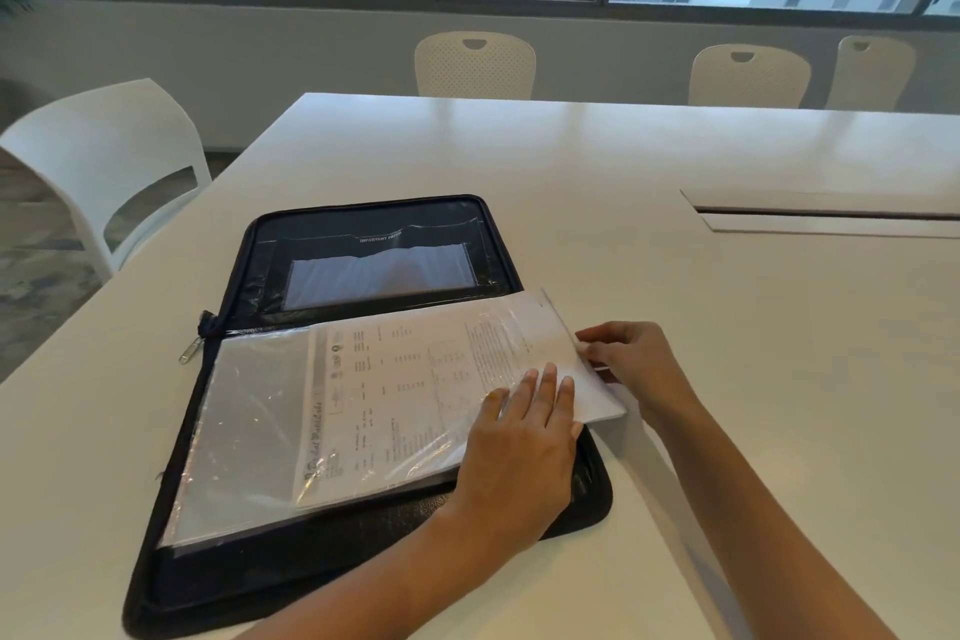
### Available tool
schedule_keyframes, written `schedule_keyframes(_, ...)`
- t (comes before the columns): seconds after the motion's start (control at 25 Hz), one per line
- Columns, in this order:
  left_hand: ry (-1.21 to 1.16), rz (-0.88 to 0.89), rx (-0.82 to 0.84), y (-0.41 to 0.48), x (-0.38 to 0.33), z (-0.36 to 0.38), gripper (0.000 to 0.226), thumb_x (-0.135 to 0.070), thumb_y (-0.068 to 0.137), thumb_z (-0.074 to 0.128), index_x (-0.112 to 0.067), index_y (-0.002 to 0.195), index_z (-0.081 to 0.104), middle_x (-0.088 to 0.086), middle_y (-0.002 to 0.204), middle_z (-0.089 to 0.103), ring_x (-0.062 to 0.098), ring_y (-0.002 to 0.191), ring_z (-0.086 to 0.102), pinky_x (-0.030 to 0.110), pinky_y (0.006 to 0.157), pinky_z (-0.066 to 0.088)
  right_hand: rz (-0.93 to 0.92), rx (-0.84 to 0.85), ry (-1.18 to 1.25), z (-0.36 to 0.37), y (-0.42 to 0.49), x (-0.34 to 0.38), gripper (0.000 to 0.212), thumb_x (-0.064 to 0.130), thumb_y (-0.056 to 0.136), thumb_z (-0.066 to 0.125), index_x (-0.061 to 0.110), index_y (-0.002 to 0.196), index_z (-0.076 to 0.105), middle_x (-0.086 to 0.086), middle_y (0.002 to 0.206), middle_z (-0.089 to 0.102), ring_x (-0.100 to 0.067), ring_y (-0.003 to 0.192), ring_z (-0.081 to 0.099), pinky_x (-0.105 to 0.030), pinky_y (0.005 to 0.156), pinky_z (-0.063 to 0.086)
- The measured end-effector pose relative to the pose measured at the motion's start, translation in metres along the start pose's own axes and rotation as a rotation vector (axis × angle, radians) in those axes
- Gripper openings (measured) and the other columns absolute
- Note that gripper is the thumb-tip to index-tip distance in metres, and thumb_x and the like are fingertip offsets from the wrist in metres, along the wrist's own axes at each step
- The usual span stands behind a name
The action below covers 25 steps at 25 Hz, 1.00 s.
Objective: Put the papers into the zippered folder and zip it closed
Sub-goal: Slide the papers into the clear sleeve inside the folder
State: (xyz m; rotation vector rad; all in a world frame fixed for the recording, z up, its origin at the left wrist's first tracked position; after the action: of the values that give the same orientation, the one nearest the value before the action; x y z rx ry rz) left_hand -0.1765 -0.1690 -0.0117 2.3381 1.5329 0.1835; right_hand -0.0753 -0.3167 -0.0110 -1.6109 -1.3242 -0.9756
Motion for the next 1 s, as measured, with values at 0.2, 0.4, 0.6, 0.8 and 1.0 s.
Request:
schedule_keyframes(0.2,0.012,-0.014,-0.004,0.0,-0.002,-0.001,0.045,-0.033,0.097,0.048,-0.012,0.136,0.053,0.009,0.139,0.053,0.027,0.128,0.051,0.047,0.1,0.047,-0.004,0.07,-0.031,0.023,0.0,0.015,0.012,0.008,0.085,0.069,0.006,0.095,0.075,-0.008,0.088,0.075,-0.018,0.075,0.073,-0.03,0.072,0.061)
schedule_keyframes(0.4,0.011,-0.033,0.003,0.001,-0.001,-0.002,0.045,-0.034,0.1,0.036,-0.013,0.137,0.051,0.008,0.139,0.053,0.026,0.131,0.048,0.045,0.104,0.044,0.036,0.224,-0.112,0.045,-0.004,0.027,0.011,0.013,0.085,0.067,0.009,0.088,0.077,-0.009,0.078,0.074,-0.012,0.068,0.067,-0.02,0.061,0.053)
schedule_keyframes(0.6,0.006,-0.049,0.02,-0.002,0.0,-0.001,0.047,-0.036,0.1,0.038,-0.013,0.139,0.049,0.009,0.141,0.052,0.028,0.133,0.045,0.047,0.105,0.042,0.107,0.31,-0.201,0.061,-0.003,0.042,0.019,0.025,0.09,0.062,0.009,0.09,0.073,-0.006,0.081,0.075,-0.012,0.066,0.068,-0.022,0.059,0.051)
schedule_keyframes(0.8,0.052,-0.02,0.015,-0.005,0.0,0.0,0.046,-0.039,0.094,0.049,-0.013,0.131,0.058,0.008,0.134,0.059,0.026,0.126,0.053,0.043,0.101,0.047,0.119,0.336,-0.212,0.067,-0.006,0.051,0.014,0.018,0.089,0.066,0.017,0.101,0.059,-0.005,0.083,0.073,-0.01,0.066,0.071,-0.017,0.053,0.051)
schedule_keyframes(1.0,0.022,0.003,0.094,-0.01,0.0,0.002,0.052,-0.04,0.099,0.038,-0.009,0.141,0.044,0.013,0.147,0.044,0.032,0.138,0.037,0.047,0.108,0.038,0.129,0.335,-0.269,0.063,-0.013,0.047,0.037,0.011,0.084,0.07,0.017,0.116,0.054,-0.005,0.082,0.072,-0.007,0.056,0.069,-0.014,0.047,0.047)
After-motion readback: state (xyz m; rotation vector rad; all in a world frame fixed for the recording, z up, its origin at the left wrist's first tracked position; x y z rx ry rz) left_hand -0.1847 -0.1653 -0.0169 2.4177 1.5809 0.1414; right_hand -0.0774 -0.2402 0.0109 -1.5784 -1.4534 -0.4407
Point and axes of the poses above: each hand's wrist, its own y-axis towards the middle knuckle, its own z-axis out of the palm, x = y × z, the point moved 4 cm from there along y, towards the middle knuckle
